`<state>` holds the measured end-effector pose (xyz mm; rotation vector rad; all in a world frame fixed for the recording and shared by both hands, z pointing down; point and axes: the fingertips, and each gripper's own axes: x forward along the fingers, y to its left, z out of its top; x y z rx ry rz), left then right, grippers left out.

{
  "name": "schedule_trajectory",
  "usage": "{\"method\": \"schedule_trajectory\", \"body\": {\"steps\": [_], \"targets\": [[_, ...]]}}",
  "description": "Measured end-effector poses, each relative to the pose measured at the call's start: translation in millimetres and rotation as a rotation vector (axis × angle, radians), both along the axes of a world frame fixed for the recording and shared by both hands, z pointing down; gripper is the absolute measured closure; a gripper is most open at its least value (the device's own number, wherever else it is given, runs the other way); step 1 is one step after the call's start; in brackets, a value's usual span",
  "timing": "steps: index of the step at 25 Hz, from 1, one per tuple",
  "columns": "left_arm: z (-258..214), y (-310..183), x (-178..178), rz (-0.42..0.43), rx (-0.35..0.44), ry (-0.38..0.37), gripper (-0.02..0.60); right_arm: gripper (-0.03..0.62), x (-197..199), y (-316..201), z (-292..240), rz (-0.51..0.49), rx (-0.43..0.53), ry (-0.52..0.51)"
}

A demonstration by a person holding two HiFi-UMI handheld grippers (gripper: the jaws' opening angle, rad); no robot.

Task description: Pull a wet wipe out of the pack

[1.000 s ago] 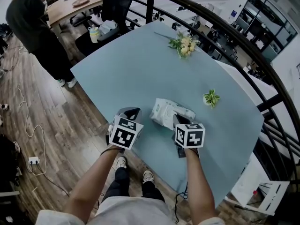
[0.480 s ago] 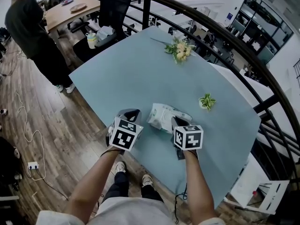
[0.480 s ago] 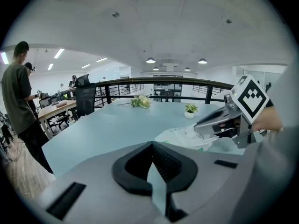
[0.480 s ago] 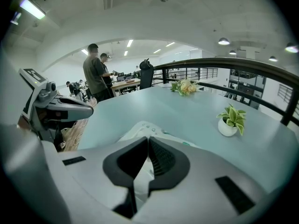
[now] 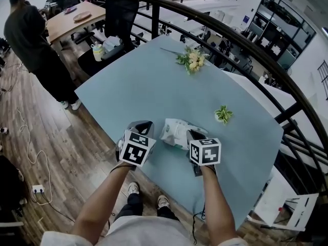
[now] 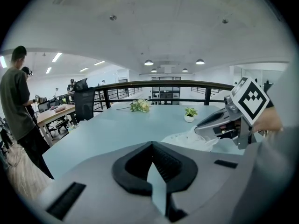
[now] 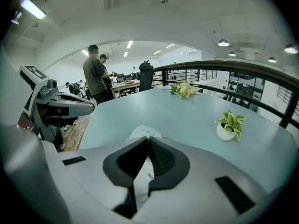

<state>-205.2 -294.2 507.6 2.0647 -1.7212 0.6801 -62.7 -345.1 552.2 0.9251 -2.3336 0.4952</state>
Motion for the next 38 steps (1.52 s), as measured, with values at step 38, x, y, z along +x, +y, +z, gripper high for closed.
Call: {"method": "schedule_trajectory", "body": {"steps": [38], "targets": [[-42,-36,12,0.316,0.083,0.017,0.588,0.582,11,1,-56,0.305,0.126,-0.022]]}}
